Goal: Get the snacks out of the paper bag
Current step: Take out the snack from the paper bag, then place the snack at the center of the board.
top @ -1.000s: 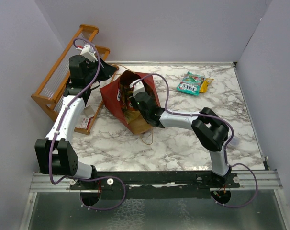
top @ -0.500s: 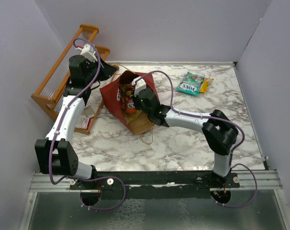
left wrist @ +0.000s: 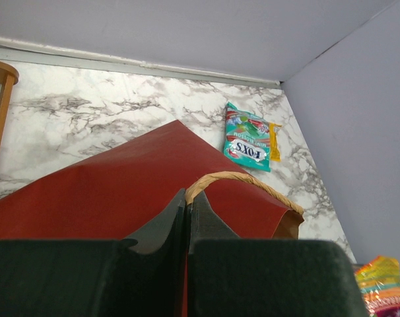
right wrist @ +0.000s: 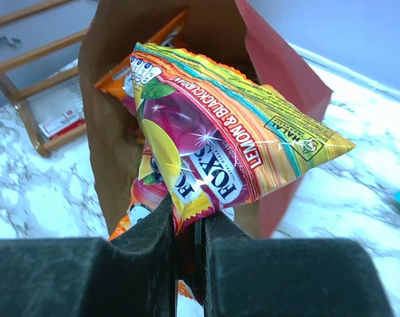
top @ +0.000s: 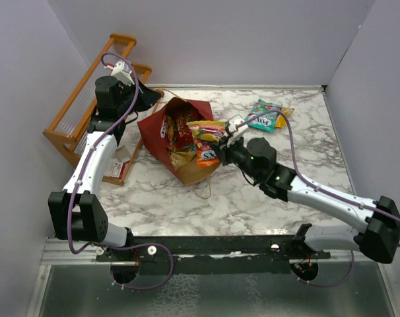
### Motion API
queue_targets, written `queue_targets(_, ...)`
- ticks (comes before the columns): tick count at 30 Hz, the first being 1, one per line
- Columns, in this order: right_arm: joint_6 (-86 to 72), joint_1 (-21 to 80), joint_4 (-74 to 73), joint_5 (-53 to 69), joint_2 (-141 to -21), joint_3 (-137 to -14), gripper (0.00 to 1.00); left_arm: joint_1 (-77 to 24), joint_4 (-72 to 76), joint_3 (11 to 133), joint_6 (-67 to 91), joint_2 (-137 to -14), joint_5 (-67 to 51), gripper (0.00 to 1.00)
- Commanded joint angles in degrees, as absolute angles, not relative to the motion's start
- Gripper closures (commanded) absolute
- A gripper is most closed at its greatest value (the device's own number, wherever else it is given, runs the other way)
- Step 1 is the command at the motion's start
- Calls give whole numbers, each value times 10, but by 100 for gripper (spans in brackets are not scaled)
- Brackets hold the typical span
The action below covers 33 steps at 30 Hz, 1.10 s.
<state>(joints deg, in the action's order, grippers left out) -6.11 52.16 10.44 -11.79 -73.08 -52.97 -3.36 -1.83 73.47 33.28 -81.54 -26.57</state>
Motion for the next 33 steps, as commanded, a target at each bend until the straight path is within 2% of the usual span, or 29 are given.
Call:
queue_targets(1, -8, 524, 120, -193, -619, -457, 99, -27, -14, 736, 326, -818, -264, 100)
queue_targets(5, -45, 522, 100, -458, -579, -411, 99, -27, -13, 735, 325, -819, -263, 100)
queue_targets(7, -64, 512, 85, -522, -573, -393, 99, -27, -13, 734, 325, -819, -261, 100)
queue_targets(9, -98, 489, 67, -528, -575, -377, 99, -27, -13, 734, 325, -819, -260, 100)
queue_targets(13, -194, 386, 25, -396, -612, -360, 99, -27, -12, 733, 325, -819, -261, 100)
queue_targets(18, -209, 270, 31, -169, -725, -396, 99, -27, -12, 734, 324, -818, -259, 100)
queue_targets(24, -198, 205, 59, -105, -820, -501, 99, -27, -13, 734, 325, -817, -262, 100)
queue_targets(33, -287, 83, 63, 54, -1008, -728, 99, -27, -12, 734, 325, -818, -264, 100)
